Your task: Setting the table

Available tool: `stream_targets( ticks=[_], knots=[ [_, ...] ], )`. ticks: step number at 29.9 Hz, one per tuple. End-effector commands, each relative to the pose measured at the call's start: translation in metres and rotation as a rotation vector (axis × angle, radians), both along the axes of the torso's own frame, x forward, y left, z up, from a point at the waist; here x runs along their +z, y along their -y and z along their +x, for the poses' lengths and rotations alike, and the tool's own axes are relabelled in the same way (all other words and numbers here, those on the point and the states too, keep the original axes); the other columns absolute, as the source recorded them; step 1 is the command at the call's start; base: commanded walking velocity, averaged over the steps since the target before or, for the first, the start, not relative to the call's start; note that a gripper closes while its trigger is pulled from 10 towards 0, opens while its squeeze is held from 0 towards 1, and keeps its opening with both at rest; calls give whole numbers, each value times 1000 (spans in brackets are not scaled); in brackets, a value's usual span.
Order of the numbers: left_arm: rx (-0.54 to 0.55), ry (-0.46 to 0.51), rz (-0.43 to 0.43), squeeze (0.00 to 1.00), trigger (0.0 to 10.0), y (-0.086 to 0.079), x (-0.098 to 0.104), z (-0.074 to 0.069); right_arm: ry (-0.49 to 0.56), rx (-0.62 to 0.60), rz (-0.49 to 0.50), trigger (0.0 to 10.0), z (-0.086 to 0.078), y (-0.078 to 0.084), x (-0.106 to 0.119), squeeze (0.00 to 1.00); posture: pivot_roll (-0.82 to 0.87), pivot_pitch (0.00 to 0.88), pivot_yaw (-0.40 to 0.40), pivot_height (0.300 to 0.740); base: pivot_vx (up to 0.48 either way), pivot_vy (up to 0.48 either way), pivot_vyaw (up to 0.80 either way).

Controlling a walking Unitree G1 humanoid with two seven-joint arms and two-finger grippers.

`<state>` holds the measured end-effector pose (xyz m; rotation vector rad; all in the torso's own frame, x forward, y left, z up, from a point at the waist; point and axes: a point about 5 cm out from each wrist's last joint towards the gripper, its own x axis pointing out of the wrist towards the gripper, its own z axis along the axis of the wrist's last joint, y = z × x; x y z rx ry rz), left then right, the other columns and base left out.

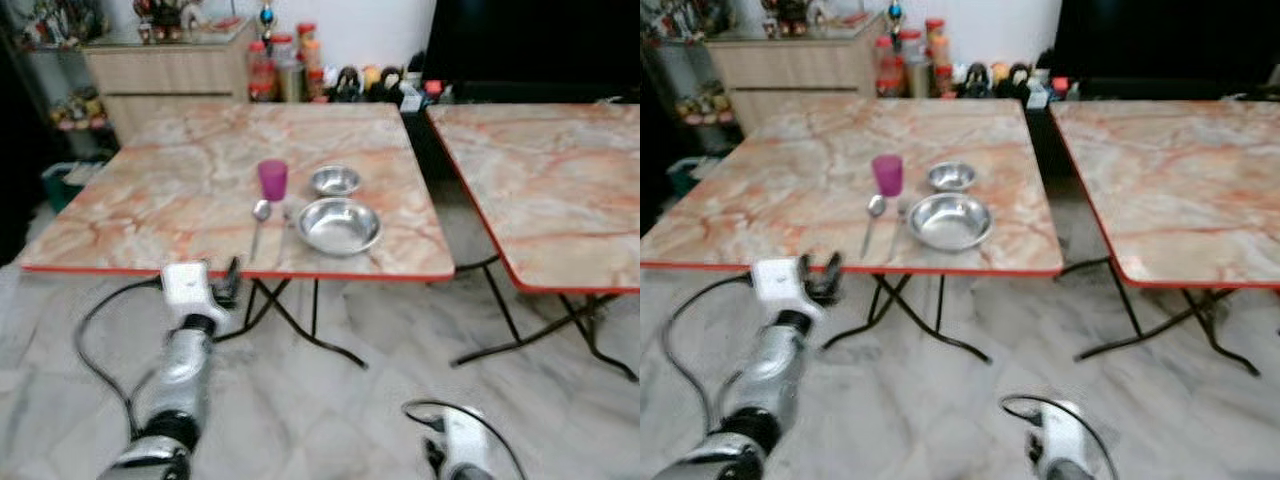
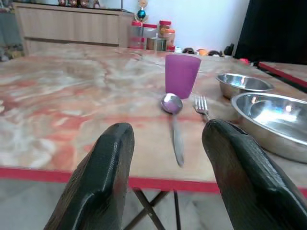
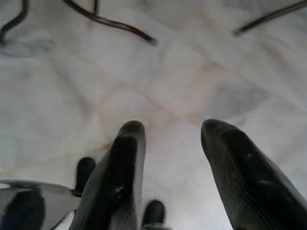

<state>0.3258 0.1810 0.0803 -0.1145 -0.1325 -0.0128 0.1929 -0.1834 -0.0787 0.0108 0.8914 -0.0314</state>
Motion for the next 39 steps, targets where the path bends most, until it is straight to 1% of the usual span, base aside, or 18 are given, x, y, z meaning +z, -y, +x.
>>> stream_targets(
  ticks=[1,8,18,19,20,21,22,26,27,28,29,31,33,34,37,39],
  knots=[
    [-32,8,-14,0,10000,11,3,3,-18,-25,-18,10000,-6,10,-2,0,79,0,13,740,416,0,0],
    [-47,4,-14,0,10000,14,4,5,-21,-15,-16,10000,-7,9,-3,0,78,0,21,740,412,0,0],
    [-72,-12,-20,0,10000,18,2,4,-26,-18,-11,10000,-9,7,-4,0,80,0,25,740,403,0,0],
    [-72,-17,-32,0,10000,18,1,4,-25,-17,-11,10000,-9,7,-3,0,82,0,24,740,0,0,0],
    [-78,-30,-69,0,10000,20,-1,4,-24,-20,-10,10000,-8,7,-3,0,84,0,23,740,0,0,0],
    [-78,-31,-79,0,10000,20,-1,4,-24,-22,-10,10000,-8,7,-3,0,84,0,23,740,0,0,0],
    [-64,-37,-130,0,10000,19,-2,4,-25,-23,-10,10000,-9,8,-3,0,85,0,23,740,0,0,0],
    [-36,-42,-257,0,10000,16,-3,3,-28,-24,-9,10000,-10,8,-4,0,86,0,21,740,0,0,0],
    [-30,-41,-283,0,10000,15,-2,3,-27,-25,-9,10000,-10,8,-4,0,86,0,21,740,0,0,0],
    [-30,-41,-283,0,10000,15,-2,3,-27,-25,-9,10000,-10,8,-4,0,86,0,21,740,0,0,0],
    [-20,-29,-347,0,10000,13,1,5,-29,-26,-10,10000,-10,8,-4,0,88,0,20,740,0,0,0],
    [-19,-10,-376,0,10000,13,6,6,-31,-30,-9,10000,-11,8,-5,0,88,0,20,740,0,0,0],
    [-21,-2,-383,0,10000,13,8,6,-31,-33,-9,10000,-11,9,-5,0,88,0,20,740,0,0,0],
    [-41,7,-432,1000,10000,13,15,9,-29,-40,-14,10000,-11,10,-4,0,93,0,21,740,0,0,0],
    [-52,-23,-463,1000,10000,15,16,12,-27,-51,-14,10000,-11,12,-4,0,94,0,23,740,0,0,0],
    [-66,-72,-489,1000,10000,17,14,14,-29,-52,-15,10000,-11,13,-4,0,93,0,24,740,0,0,0]
  ],
)
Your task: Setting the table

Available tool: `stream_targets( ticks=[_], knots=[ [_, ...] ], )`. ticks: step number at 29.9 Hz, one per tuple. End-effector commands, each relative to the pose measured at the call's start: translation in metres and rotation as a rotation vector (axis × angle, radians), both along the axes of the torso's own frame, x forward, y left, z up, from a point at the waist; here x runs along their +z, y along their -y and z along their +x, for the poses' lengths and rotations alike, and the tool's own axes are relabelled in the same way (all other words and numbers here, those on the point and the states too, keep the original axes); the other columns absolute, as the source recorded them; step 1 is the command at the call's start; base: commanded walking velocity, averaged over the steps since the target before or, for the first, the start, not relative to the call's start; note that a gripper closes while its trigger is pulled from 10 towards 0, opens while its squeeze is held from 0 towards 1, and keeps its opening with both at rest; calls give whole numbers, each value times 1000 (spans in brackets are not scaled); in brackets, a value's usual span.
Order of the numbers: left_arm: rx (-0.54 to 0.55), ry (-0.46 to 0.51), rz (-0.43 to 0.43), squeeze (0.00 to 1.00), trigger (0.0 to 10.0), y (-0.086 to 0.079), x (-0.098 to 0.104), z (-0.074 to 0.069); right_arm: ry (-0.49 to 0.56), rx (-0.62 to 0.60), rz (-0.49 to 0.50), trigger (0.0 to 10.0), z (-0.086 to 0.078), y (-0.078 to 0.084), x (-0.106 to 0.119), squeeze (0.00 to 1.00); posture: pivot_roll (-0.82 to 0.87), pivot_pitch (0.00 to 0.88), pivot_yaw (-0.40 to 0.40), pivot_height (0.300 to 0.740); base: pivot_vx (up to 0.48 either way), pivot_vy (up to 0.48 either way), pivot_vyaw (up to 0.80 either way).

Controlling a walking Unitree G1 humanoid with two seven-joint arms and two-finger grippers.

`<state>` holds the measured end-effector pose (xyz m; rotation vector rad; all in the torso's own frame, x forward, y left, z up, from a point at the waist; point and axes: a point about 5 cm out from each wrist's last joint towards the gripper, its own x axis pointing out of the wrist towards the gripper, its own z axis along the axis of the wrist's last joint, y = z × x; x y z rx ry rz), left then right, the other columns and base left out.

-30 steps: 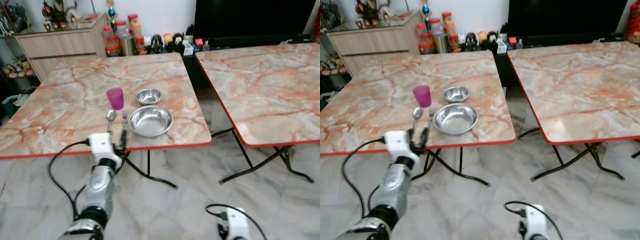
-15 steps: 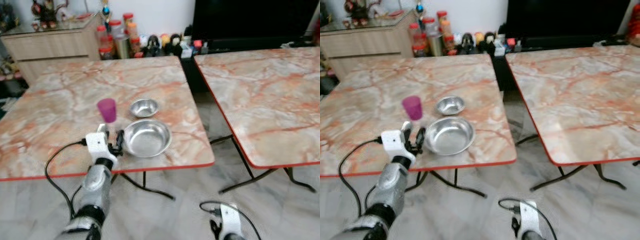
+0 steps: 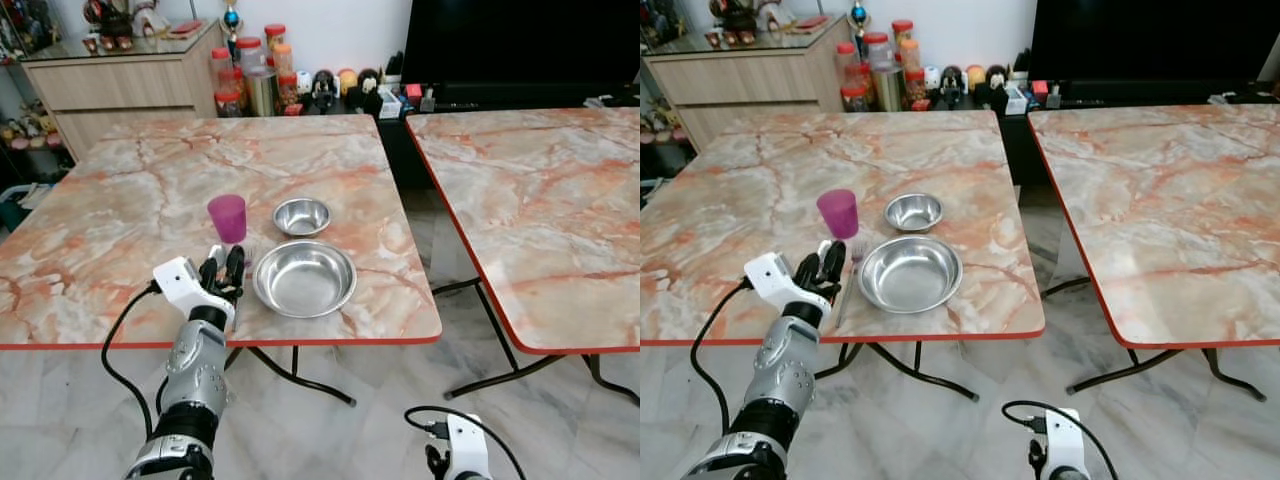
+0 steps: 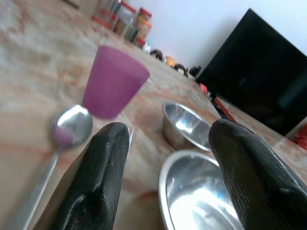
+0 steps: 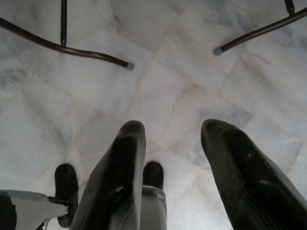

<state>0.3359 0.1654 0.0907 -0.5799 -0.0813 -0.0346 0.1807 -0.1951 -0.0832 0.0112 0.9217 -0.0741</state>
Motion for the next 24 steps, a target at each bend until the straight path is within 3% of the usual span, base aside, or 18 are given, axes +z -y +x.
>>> stream_targets(
  ticks=[1,2,3,15,24],
  knots=[
    [-22,-31,-29,1000,10000,2,3,4,2,-15,1,10000,2,1,1,0,92,0,24,740,0,0,0],
    [-58,-52,-18,933,10000,6,3,5,3,-18,2,10000,2,2,1,0,92,0,25,740,0,0,0],
    [-82,-80,16,0,10000,10,2,6,4,-20,3,10000,2,1,1,0,92,0,26,740,0,0,0],
    [-106,-171,-33,0,10000,15,-1,8,3,-37,12,10000,1,0,0,0,85,0,35,740,0,0,0],
    [-129,-217,-3,0,10000,21,-7,6,5,-43,12,10000,0,0,0,0,83,0,35,740,0,0,0]
  ],
)
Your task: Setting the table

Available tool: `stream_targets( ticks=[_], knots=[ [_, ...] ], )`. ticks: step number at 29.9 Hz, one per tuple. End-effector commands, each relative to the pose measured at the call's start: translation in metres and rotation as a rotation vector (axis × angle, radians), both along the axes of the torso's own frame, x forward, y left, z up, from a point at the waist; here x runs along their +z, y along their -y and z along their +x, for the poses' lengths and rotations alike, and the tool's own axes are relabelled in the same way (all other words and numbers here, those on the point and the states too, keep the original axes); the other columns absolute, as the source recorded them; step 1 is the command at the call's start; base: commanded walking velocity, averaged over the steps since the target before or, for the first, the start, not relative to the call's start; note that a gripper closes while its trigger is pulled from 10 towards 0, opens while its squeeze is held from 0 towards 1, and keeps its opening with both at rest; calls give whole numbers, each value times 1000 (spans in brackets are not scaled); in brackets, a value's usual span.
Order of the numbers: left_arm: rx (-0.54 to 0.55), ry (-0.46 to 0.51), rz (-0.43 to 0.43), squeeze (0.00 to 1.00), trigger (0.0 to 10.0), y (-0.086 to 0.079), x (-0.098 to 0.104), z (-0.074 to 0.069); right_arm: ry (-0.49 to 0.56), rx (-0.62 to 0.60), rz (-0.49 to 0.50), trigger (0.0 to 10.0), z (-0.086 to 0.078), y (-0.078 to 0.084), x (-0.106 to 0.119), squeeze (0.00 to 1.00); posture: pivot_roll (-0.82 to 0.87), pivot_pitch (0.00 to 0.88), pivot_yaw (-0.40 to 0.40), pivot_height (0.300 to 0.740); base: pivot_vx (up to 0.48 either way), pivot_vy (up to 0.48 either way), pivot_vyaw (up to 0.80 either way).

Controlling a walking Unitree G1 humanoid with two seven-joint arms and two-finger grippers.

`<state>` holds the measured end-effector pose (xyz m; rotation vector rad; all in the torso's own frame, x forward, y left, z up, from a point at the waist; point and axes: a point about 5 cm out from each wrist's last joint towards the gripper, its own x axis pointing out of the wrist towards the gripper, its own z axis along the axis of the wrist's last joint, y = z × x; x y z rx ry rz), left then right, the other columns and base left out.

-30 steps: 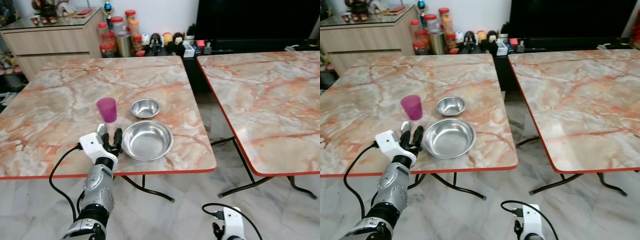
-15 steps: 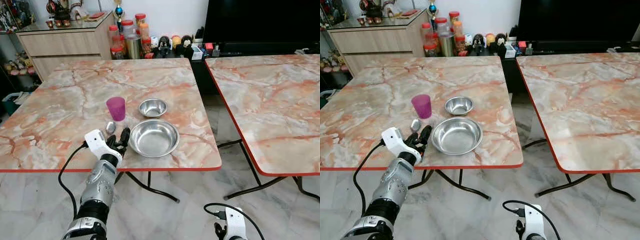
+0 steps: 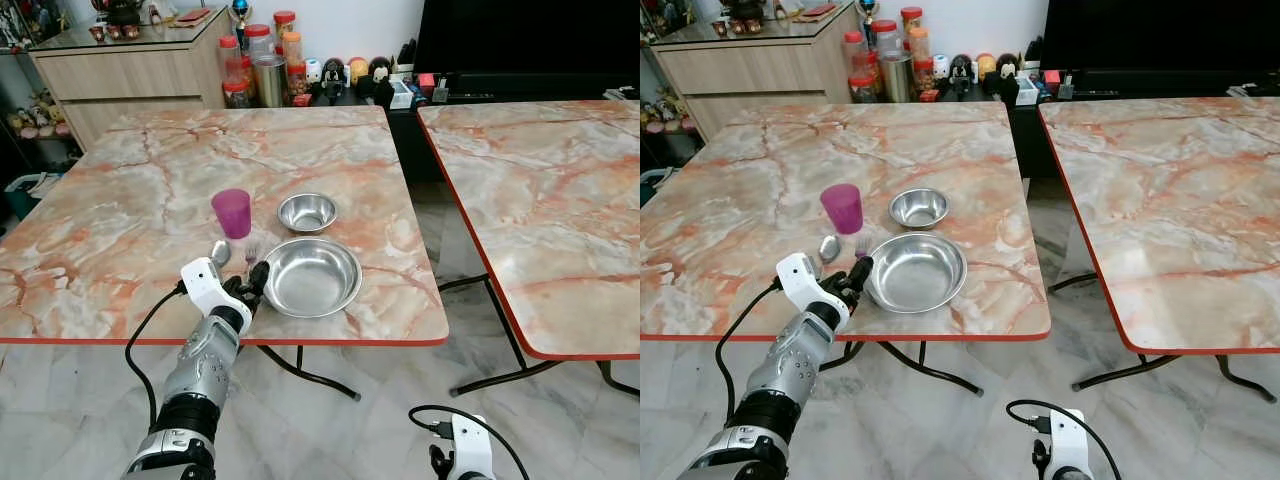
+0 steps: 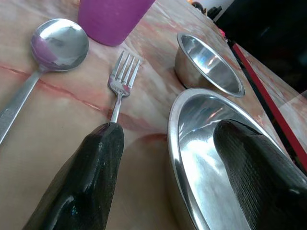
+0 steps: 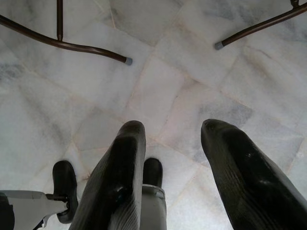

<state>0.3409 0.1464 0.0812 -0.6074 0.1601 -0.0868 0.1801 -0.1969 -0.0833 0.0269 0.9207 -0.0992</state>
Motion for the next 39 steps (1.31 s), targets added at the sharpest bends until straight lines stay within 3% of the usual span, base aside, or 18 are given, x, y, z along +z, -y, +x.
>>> stream_targets(
  ticks=[1,24,25,26,27,28,39],
  knots=[
    [-14,-4,18,0,10000,2,3,1,4,-15,9,10000,1,-1,0,0,83,0,35,740,0,0,0],
    [-90,-65,68,0,10000,21,-3,2,5,-18,13,10000,0,-1,0,0,76,0,38,740,0,0,0],
    [-90,-64,68,0,8588,21,-2,2,5,-18,13,10000,0,-1,0,0,76,0,38,740,0,0,0],
    [-91,-64,68,0,8588,21,-2,2,5,-18,13,10000,0,-1,0,0,76,0,38,740,0,0,0],
    [-90,-63,68,0,2745,21,-2,3,5,-18,13,10000,0,-1,0,0,77,0,38,740,0,0,0],
    [-91,-63,68,0,0,21,-2,3,5,-19,14,10000,1,-1,0,0,77,0,38,740,0,0,0],
    [-84,-80,105,0,0,17,-4,3,7,-19,16,10000,3,-2,1,0,78,0,37,740,0,0,0]
  ],
)
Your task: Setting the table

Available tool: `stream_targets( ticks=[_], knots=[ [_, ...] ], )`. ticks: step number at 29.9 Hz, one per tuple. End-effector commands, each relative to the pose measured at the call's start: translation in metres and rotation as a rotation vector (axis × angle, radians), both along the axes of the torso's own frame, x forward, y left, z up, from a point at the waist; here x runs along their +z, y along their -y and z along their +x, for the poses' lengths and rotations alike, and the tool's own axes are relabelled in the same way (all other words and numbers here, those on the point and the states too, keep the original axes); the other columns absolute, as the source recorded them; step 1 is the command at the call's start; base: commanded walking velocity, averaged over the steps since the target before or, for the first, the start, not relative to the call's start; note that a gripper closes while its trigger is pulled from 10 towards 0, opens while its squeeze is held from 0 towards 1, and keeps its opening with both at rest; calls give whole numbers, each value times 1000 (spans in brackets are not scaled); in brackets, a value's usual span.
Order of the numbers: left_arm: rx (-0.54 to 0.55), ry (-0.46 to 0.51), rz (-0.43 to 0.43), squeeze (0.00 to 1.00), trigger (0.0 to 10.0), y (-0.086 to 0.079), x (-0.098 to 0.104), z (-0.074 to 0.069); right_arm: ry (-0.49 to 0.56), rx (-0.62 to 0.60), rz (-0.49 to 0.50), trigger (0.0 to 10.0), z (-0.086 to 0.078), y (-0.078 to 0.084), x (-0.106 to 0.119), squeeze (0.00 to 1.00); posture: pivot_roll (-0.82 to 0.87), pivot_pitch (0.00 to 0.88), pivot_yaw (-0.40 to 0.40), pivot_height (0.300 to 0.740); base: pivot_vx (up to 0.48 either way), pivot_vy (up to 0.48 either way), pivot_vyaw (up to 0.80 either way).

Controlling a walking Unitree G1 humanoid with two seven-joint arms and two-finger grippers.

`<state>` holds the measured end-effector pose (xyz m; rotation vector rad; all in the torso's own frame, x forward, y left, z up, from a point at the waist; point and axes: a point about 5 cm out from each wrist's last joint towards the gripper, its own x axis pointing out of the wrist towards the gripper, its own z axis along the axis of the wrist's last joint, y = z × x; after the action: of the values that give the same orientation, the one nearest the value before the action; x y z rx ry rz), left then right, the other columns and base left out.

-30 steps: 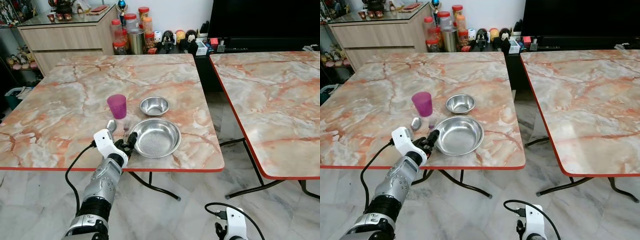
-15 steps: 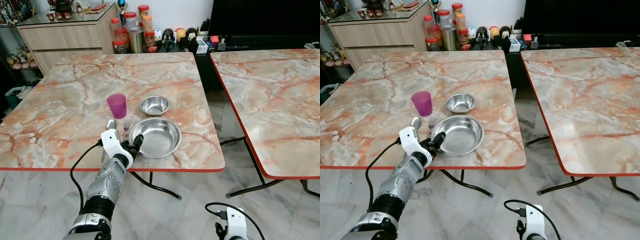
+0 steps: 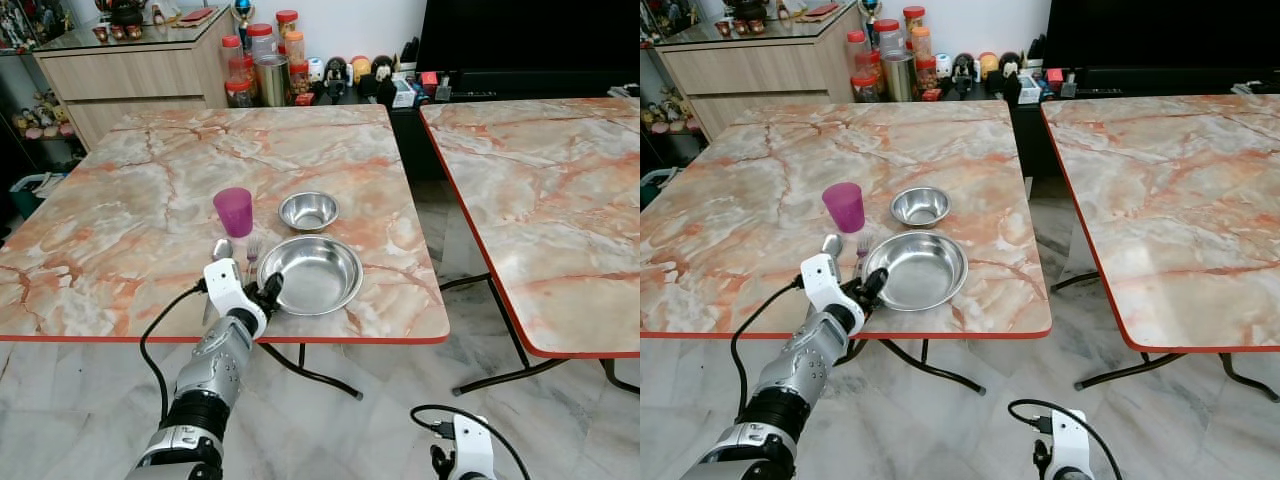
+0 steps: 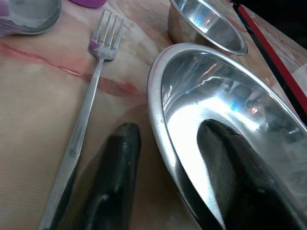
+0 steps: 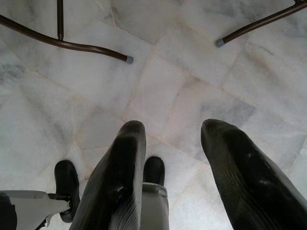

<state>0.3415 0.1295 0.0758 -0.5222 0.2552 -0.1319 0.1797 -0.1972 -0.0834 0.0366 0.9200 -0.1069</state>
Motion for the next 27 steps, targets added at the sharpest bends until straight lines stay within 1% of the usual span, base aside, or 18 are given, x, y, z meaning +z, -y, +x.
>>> stream_targets(
  ticks=[1,27],
  knots=[
    [-8,-9,23,0,0,0,2,3,7,-8,10,10000,3,-2,1,0,78,0,37,740,0,0,0],
    [11,3,38,0,0,-8,8,6,8,-21,15,10000,5,-2,2,0,81,0,38,740,0,0,0]
  ],
)
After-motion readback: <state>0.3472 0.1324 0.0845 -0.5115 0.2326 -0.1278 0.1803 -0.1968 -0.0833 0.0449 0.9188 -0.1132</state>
